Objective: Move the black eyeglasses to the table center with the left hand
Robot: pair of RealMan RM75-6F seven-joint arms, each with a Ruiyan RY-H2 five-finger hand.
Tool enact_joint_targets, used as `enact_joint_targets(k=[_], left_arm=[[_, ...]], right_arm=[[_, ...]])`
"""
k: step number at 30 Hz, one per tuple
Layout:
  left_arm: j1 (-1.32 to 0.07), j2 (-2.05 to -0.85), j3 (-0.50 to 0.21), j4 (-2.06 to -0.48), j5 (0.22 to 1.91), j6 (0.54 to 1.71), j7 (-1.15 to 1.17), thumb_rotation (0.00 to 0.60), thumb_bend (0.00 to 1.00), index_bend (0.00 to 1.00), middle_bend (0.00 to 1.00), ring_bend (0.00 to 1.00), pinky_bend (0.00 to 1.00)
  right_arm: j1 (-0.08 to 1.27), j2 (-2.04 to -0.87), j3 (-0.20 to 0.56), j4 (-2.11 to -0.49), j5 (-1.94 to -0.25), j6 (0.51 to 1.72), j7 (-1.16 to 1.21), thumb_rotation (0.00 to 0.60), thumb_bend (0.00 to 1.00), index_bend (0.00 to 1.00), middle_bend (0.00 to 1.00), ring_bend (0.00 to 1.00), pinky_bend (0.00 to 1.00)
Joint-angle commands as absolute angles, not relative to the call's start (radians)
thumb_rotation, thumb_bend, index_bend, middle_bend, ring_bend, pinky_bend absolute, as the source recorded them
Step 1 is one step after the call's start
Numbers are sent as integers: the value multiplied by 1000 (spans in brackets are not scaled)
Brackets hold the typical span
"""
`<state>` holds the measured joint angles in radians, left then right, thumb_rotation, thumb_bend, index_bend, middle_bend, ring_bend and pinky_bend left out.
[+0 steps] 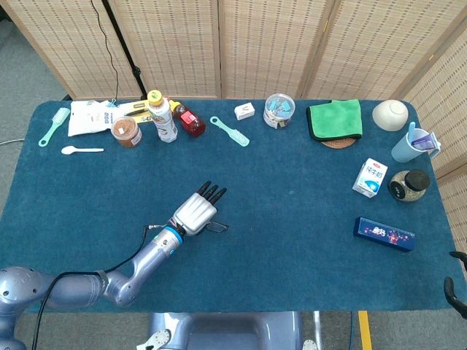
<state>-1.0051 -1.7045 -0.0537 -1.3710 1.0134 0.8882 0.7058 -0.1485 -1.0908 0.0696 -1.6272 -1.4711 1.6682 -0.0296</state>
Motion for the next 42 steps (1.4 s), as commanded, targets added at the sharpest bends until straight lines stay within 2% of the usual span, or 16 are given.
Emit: enact_joint_targets(k=[1,5,7,22,33,42], left_arm=[[-1003,-1707,-52,-1362,1047,913,717,538,230,530,38,0,0],[-998,-1702,-45,-1364,1073,916,712,535,230,388,5,0,0],[-995,-1690,-33,-1373,1089,917,721,535,230,356,0,0,0],[-930,-1617,15,-1446,1148,949,698,535,230,341,0,0,0],[-889,-1568,-13,-1484,1164,995,650,537,230,225,0,0,0],[-787,-1443,-17,-1608,1161,1102,565,541,230,129,0,0,0]], right_arm=[[-148,-1091,70,-1627,-1471,1668,-29,600,478,295,145,145,224],[-149,-1092,71,-1624,-1469,1669,-27,600,478,295,145,145,224],[-150,-1091,71,-1624,-1468,1669,-26,600,478,295,145,145,224],[-146,-1094,70,-1622,-1477,1668,-24,600,479,295,145,146,224],[-144,-1096,70,-1624,-1485,1671,-25,600,479,295,145,146,224],[-128,-1099,75,-1623,-1491,1657,-29,600,479,291,145,146,224]])
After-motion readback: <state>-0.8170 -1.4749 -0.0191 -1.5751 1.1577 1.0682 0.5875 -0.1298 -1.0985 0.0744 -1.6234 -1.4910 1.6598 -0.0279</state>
